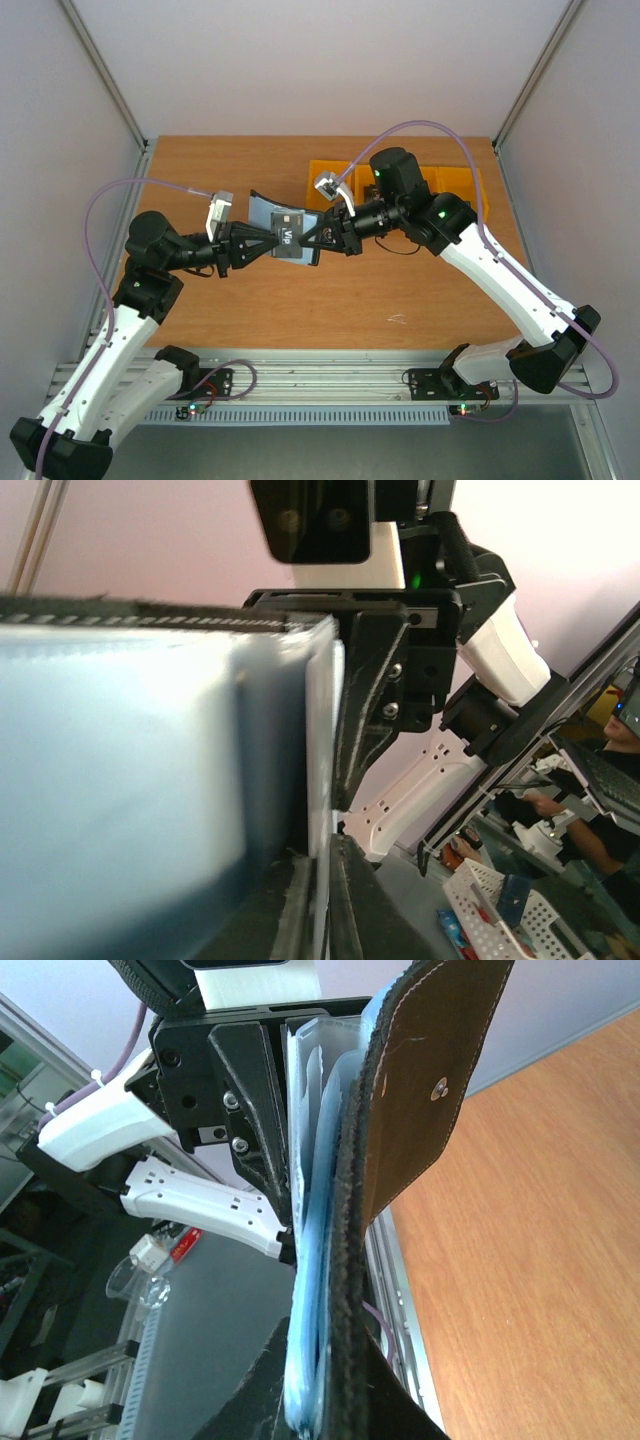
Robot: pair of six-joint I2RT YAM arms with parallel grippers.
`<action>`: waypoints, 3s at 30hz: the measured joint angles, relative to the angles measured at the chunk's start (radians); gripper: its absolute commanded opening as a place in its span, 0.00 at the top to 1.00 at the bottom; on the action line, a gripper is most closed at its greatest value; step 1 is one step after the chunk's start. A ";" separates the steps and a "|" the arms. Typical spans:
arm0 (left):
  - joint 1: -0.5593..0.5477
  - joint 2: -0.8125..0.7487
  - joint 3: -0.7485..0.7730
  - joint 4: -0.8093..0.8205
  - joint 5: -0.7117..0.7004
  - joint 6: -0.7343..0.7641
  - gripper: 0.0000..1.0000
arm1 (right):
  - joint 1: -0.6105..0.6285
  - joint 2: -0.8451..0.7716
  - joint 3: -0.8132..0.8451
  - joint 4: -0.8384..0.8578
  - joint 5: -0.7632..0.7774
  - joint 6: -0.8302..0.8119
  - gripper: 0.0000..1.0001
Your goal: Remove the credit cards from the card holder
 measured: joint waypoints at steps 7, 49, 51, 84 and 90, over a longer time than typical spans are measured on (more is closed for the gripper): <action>0.005 -0.004 0.002 -0.008 0.009 0.003 1.00 | 0.000 -0.003 0.001 -0.008 -0.005 -0.009 0.95; -0.001 0.034 0.002 0.018 0.000 -0.031 1.00 | -0.023 0.023 0.025 -0.074 -0.039 -0.031 0.90; -0.001 0.028 0.002 0.005 -0.009 -0.026 1.00 | -0.025 0.021 0.024 -0.076 -0.031 -0.035 0.94; 0.085 -0.100 0.009 -0.403 -0.646 0.249 1.00 | 0.011 0.499 -0.064 0.006 0.122 0.209 0.99; 0.085 -0.103 0.008 -0.402 -0.647 0.248 1.00 | 0.003 0.639 -0.065 0.082 0.075 0.296 0.80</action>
